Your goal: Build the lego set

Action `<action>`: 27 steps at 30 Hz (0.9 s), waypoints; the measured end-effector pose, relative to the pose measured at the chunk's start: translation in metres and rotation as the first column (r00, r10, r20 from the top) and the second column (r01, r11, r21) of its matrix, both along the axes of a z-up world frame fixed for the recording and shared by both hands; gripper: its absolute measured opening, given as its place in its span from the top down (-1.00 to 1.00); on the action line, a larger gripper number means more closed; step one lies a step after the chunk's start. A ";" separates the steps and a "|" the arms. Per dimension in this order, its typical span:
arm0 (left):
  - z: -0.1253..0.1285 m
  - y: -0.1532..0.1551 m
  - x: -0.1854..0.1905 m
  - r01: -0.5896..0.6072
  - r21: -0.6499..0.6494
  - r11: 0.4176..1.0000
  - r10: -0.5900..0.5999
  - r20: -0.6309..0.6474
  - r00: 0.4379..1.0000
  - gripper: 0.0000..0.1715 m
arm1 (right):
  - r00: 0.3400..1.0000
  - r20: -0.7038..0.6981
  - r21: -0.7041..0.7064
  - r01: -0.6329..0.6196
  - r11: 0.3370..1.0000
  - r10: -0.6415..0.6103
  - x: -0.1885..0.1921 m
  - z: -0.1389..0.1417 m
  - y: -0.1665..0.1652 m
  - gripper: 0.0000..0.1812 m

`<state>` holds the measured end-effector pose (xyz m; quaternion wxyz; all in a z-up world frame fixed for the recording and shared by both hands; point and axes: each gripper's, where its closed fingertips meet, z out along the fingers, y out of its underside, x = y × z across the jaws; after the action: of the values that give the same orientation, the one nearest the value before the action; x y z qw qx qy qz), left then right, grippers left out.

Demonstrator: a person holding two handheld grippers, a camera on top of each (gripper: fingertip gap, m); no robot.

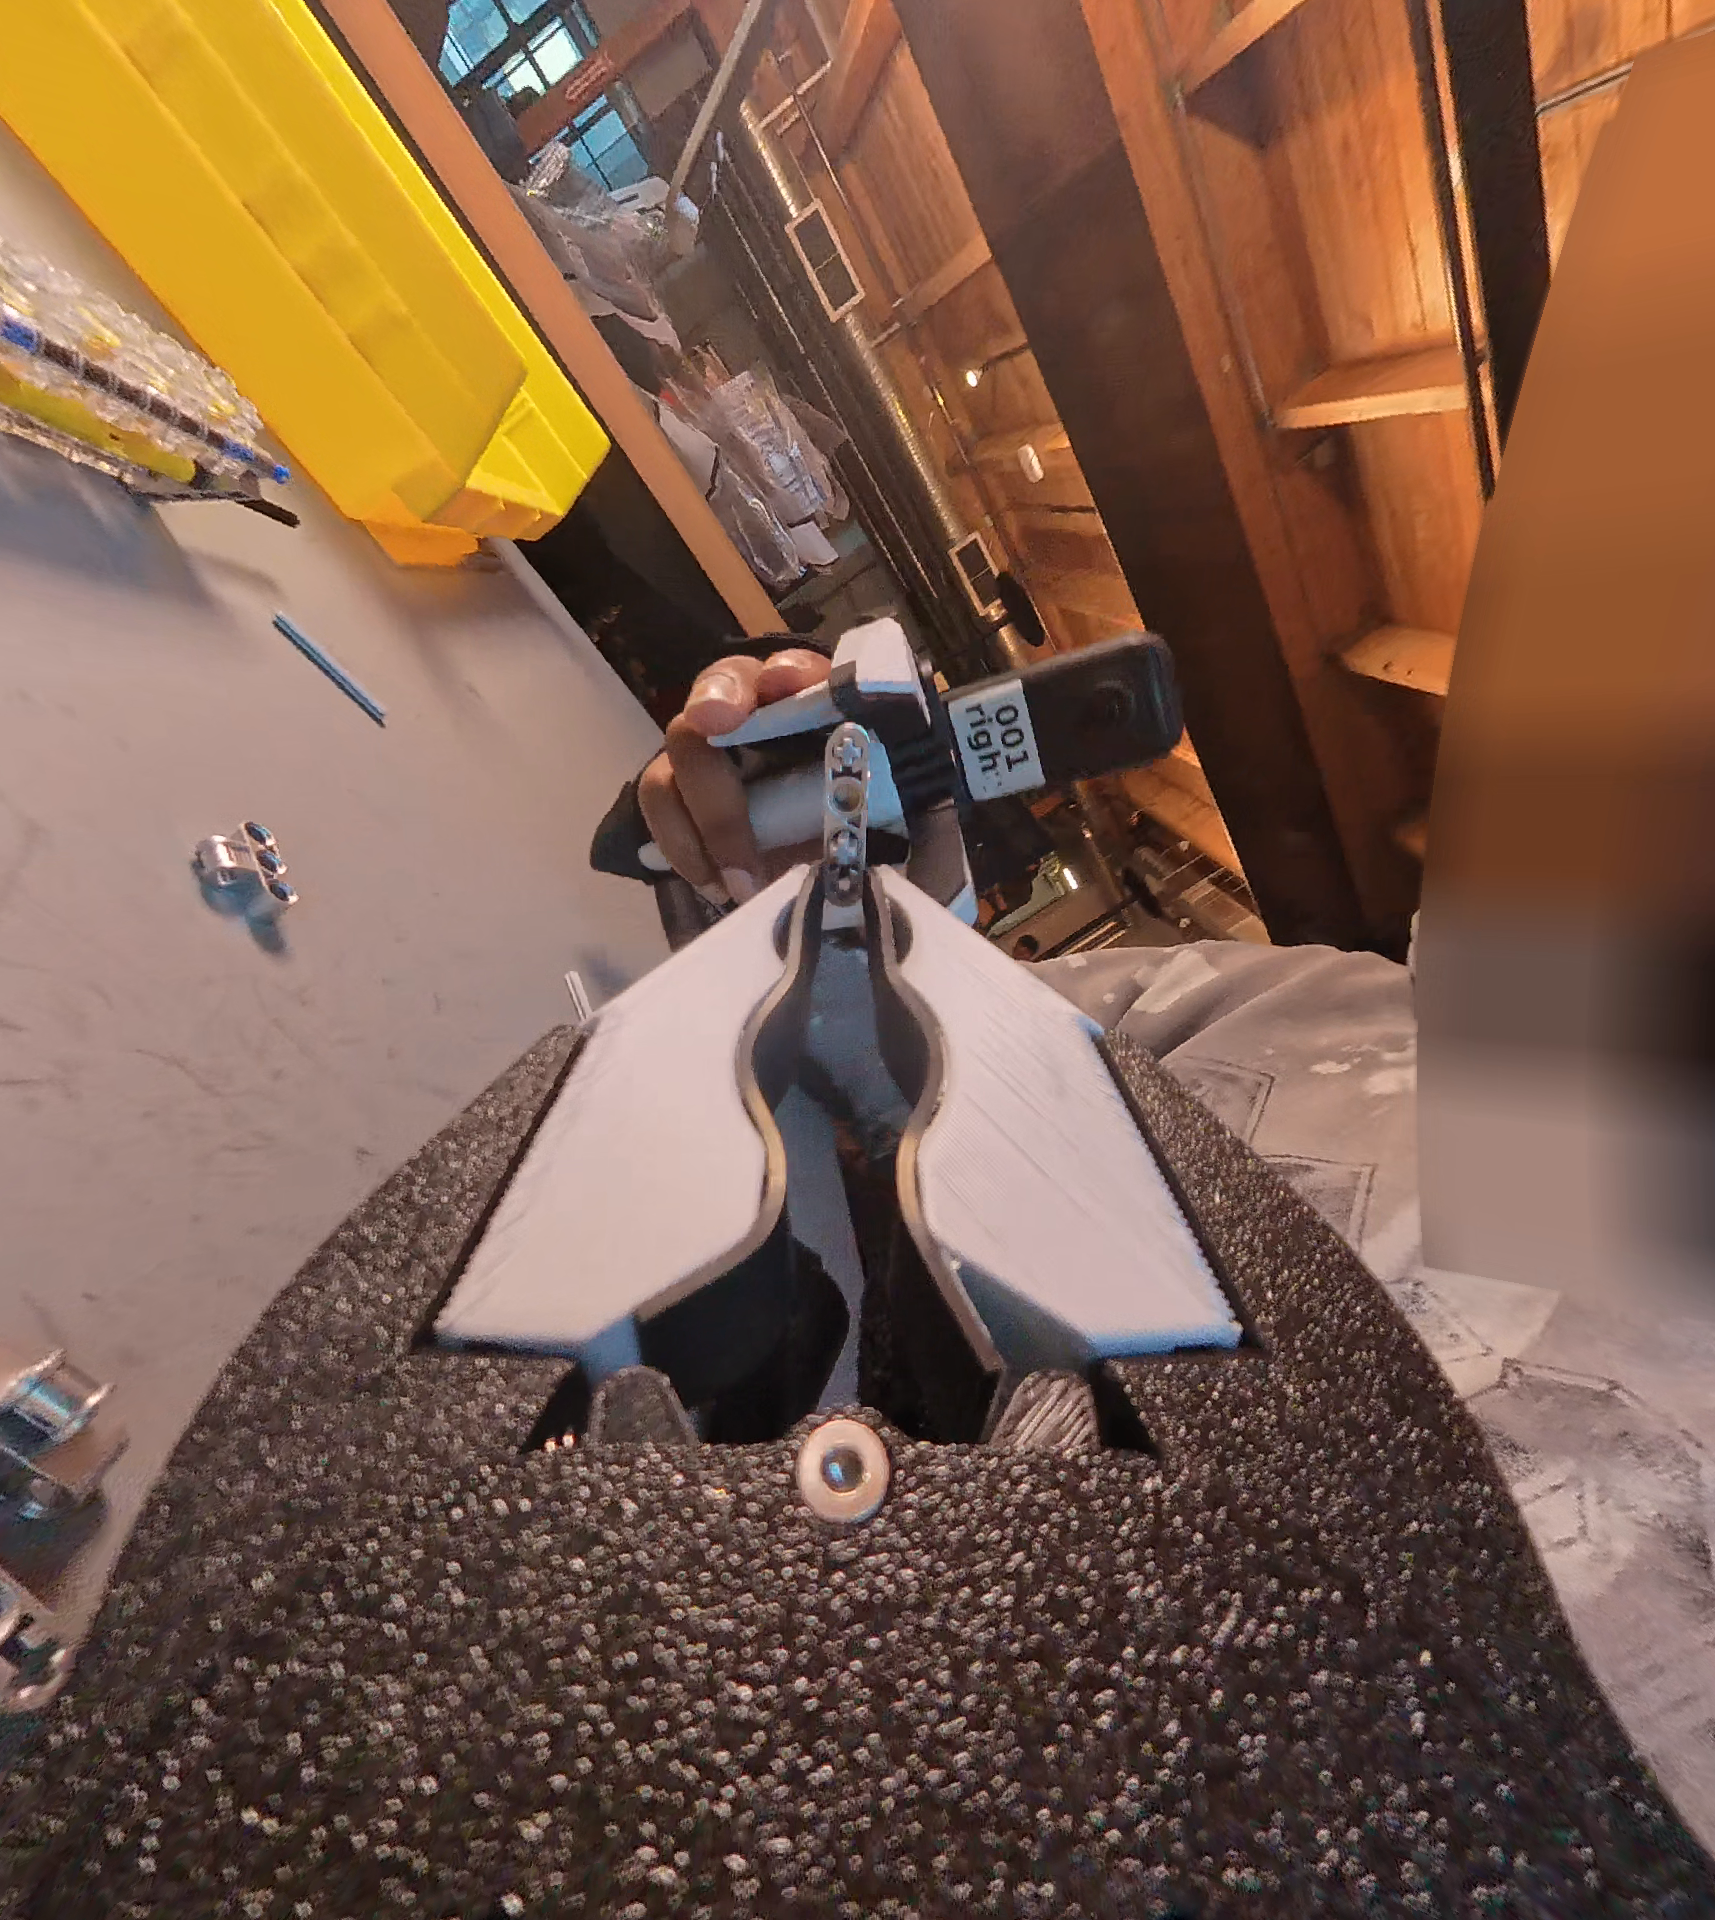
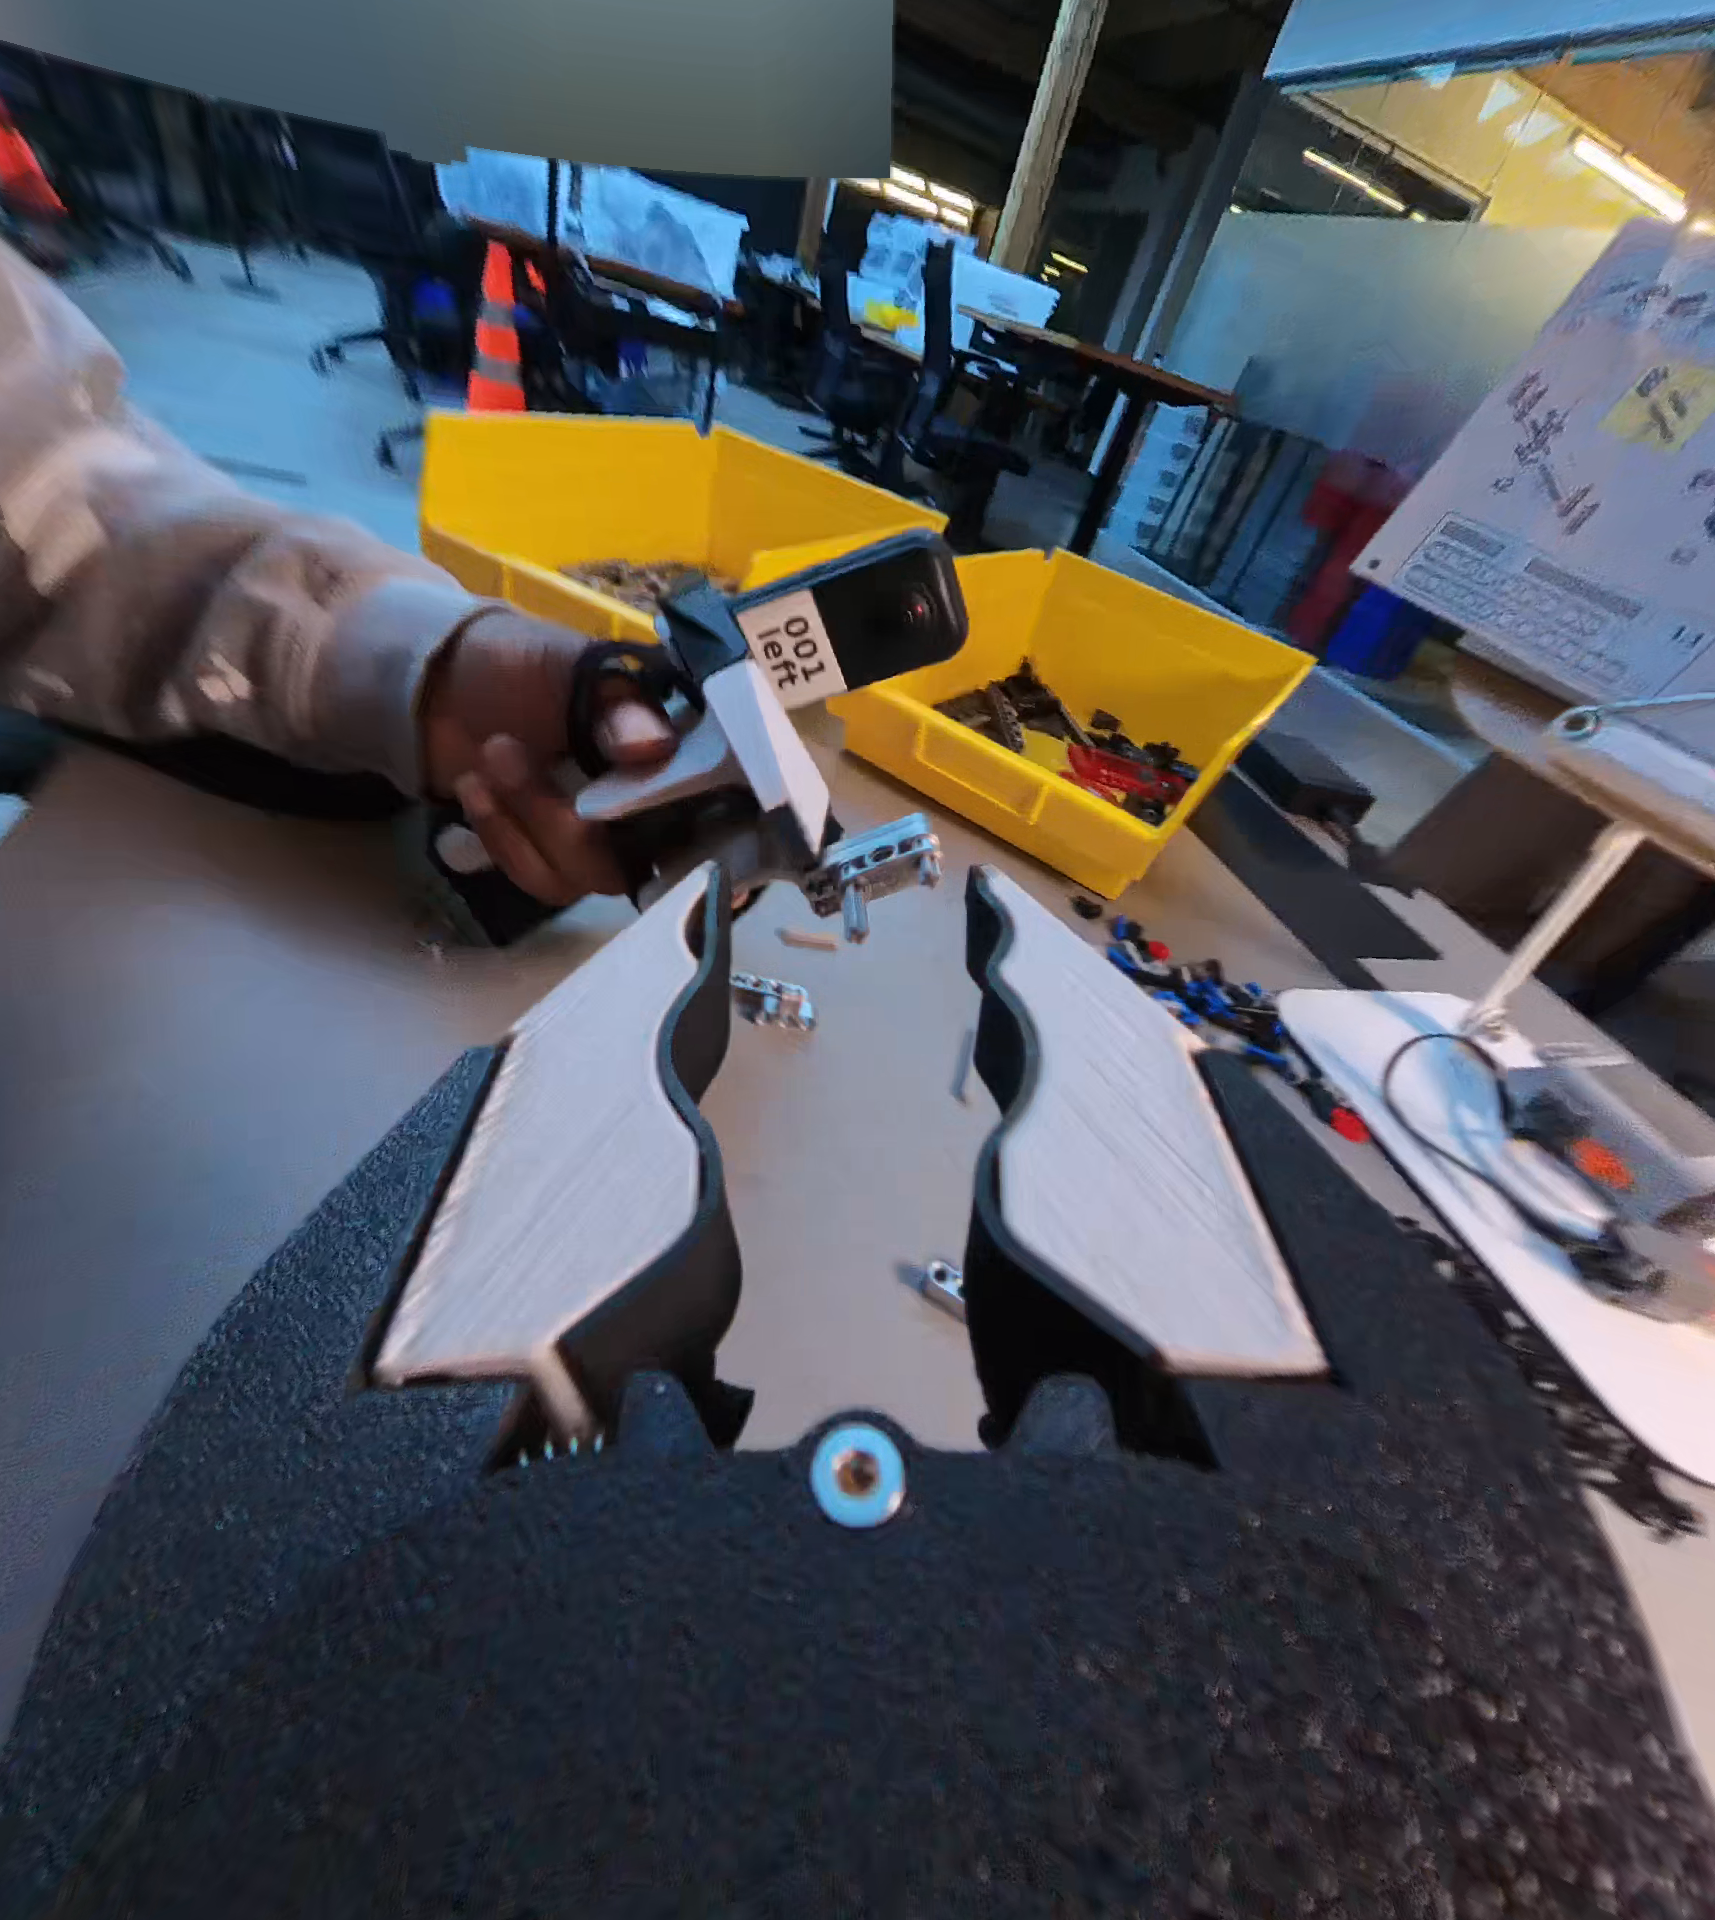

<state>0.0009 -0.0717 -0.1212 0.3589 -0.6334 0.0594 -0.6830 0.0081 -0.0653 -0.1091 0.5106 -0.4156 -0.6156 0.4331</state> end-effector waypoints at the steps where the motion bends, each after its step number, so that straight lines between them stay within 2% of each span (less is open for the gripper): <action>1: -0.001 0.000 0.000 0.004 -0.014 1.000 -0.004 0.009 1.000 0.94 | 0.999 0.018 0.081 0.031 0.996 -0.032 -0.002 -0.005 0.001 0.49; 3: -0.003 0.000 0.002 0.012 -0.033 0.999 -0.012 0.015 1.000 0.94 | 0.997 0.035 0.190 0.066 0.980 -0.074 -0.005 -0.011 0.001 0.48; 5: -0.005 0.000 0.004 0.020 -0.052 0.998 -0.019 0.025 0.999 0.94 | 0.995 0.044 0.238 0.079 0.968 -0.092 -0.006 -0.014 0.002 0.49; 13: -0.010 -0.003 0.011 0.054 -0.104 0.993 -0.049 0.051 0.998 0.93 | 0.992 0.066 0.290 0.083 0.953 -0.107 -0.007 -0.020 0.001 0.55; 17: -0.010 -0.005 0.014 0.075 -0.111 0.991 -0.068 0.064 0.996 0.93 | 0.991 0.076 0.293 0.080 0.953 -0.107 -0.007 -0.022 0.001 0.65; 23: -0.006 -0.007 0.014 0.097 -0.112 0.989 -0.085 0.104 0.991 0.92 | 0.993 0.093 0.223 0.049 0.974 -0.071 -0.005 -0.021 -0.001 0.67; 24: -0.005 -0.006 0.012 0.090 -0.106 0.990 -0.078 0.110 0.991 0.92 | 0.994 0.097 0.206 0.036 0.978 -0.057 -0.004 -0.022 -0.002 0.76; 27: -0.005 -0.007 0.012 0.087 -0.074 0.994 -0.082 0.062 0.995 0.91 | 0.994 0.099 0.172 0.022 0.985 -0.040 -0.004 -0.022 -0.004 0.76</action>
<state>0.0130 -0.0787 -0.1263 0.3068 -0.6231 0.0493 -0.7178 0.0039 -0.0692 -0.1309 0.5189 -0.4015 -0.6691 0.3491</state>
